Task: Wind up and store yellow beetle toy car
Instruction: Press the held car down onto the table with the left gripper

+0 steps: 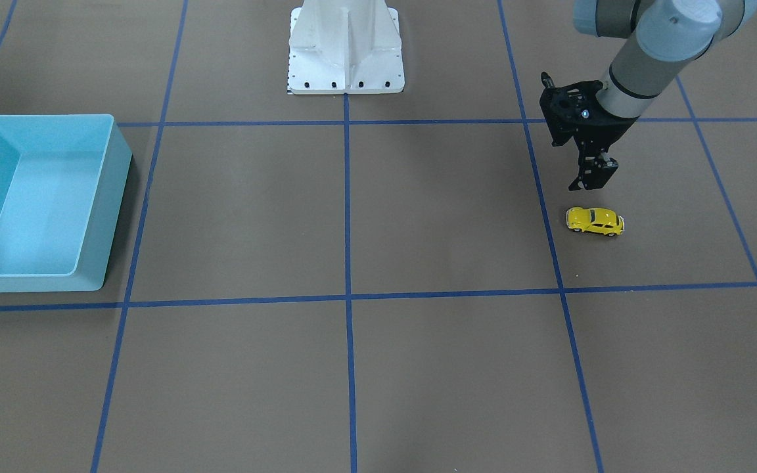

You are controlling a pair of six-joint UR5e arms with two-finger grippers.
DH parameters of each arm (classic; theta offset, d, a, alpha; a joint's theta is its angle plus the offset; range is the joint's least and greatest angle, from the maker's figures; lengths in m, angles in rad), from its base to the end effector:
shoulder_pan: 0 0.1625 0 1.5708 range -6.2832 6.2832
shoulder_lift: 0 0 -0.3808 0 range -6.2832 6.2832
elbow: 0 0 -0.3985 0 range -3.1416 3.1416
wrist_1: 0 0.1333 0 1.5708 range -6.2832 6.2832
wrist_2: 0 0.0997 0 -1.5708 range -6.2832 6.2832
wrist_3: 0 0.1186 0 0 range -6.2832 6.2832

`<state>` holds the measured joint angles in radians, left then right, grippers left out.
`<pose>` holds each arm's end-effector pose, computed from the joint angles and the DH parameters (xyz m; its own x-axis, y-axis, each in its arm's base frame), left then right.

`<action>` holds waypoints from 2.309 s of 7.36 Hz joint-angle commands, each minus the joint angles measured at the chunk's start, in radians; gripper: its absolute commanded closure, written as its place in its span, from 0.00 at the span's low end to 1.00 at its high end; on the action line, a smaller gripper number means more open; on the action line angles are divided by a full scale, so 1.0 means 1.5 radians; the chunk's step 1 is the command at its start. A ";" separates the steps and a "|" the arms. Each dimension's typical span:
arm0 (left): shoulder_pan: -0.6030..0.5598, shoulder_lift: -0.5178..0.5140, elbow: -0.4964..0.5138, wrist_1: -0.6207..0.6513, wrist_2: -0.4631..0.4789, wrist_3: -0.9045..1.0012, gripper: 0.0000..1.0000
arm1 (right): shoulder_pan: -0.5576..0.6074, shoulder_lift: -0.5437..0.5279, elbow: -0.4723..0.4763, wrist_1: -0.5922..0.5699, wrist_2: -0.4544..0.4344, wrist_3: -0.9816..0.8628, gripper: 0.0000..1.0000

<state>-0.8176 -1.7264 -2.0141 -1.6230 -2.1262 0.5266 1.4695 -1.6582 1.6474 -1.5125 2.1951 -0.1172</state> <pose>0.3099 -0.4340 0.3338 0.0735 0.9956 -0.0580 -0.6720 0.0924 0.7347 0.0162 -0.4735 0.6375 0.7871 -0.2251 0.5743 0.1944 0.9741 0.1154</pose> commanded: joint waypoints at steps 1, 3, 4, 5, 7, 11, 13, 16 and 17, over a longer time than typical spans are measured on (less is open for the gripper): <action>-0.001 -0.001 0.014 0.001 0.016 0.040 0.00 | 0.000 0.000 0.000 0.000 0.000 0.000 0.00; -0.002 -0.005 0.049 0.000 0.023 0.110 0.00 | 0.000 0.000 0.000 0.000 0.000 0.000 0.00; -0.003 -0.004 0.049 0.000 0.024 0.109 0.00 | 0.000 -0.002 0.000 0.000 0.000 0.000 0.00; -0.008 -0.003 0.061 0.000 0.023 0.112 0.00 | 0.000 -0.002 0.000 0.000 0.000 0.000 0.00; -0.041 -0.004 0.090 -0.006 0.013 0.112 0.00 | 0.000 -0.002 0.000 0.000 0.000 0.000 0.00; -0.010 -0.028 0.124 -0.015 0.004 0.159 0.00 | 0.000 -0.004 0.000 0.000 0.000 0.001 0.00; -0.011 -0.058 0.135 0.049 0.006 0.251 0.00 | 0.000 -0.004 0.001 0.000 0.000 0.001 0.00; 0.032 -0.085 0.136 0.118 0.096 0.264 0.00 | 0.000 -0.004 0.002 0.000 0.000 0.001 0.00; 0.033 -0.089 0.133 0.143 0.132 0.263 0.00 | 0.000 -0.005 0.002 0.000 0.000 0.001 0.00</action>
<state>-0.7798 -1.8512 -1.8115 -1.4551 -1.9860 0.9195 1.4695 -1.6647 1.6502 -1.5125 2.1951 -0.1151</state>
